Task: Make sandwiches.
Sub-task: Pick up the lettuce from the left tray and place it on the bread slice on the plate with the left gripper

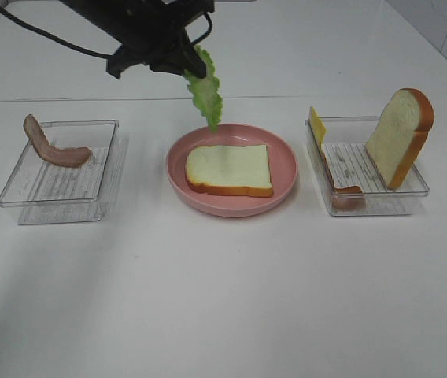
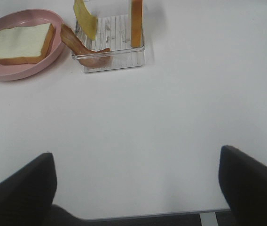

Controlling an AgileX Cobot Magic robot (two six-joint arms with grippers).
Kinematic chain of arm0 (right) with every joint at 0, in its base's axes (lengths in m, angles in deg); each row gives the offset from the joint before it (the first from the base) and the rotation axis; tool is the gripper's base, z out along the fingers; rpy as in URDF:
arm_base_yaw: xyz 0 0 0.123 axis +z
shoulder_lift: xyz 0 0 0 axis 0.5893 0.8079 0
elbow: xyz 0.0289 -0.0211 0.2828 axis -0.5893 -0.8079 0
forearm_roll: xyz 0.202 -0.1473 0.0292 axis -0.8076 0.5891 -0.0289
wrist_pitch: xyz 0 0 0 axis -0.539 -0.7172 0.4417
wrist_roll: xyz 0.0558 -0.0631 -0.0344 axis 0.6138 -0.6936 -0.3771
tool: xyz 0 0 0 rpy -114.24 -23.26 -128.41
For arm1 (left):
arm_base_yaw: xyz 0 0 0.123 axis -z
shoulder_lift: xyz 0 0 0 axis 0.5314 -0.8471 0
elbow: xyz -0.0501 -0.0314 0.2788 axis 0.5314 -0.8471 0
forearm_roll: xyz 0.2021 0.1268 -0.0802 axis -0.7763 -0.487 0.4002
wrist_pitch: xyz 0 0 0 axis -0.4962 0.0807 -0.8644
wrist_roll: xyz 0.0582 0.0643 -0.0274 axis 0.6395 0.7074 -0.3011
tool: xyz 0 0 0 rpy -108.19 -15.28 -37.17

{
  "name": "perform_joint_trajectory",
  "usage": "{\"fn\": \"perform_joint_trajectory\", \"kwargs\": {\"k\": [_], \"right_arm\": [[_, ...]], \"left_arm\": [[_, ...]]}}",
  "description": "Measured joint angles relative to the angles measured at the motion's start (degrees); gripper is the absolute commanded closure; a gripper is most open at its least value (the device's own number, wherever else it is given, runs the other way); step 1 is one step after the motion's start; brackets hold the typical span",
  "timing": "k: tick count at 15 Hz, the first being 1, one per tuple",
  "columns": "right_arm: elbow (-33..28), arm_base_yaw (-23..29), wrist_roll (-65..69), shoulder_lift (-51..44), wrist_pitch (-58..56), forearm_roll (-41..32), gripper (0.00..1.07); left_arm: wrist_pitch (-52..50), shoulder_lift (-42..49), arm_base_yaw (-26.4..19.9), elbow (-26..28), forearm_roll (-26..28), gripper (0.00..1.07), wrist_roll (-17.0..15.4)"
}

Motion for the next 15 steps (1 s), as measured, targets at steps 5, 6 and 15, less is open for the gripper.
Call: {"fn": "perform_joint_trajectory", "kwargs": {"k": [5, 6, 15], "right_arm": [[0.0, 0.0, 0.0, 0.0, 0.0, 0.0, 0.18], [0.0, 0.0, 0.0, 0.0, 0.0, 0.0, 0.18], [0.0, 0.0, 0.0, 0.0, 0.0, 0.0, 0.18]], "left_arm": [[-3.3, -8.3, 4.8, 2.9, 8.4, 1.07, 0.6], [-3.4, -9.6, 4.8, 3.7, 10.3, 1.07, 2.1], [-3.9, -15.9, 3.5, 4.9, 18.5, 1.07, 6.2]]}}
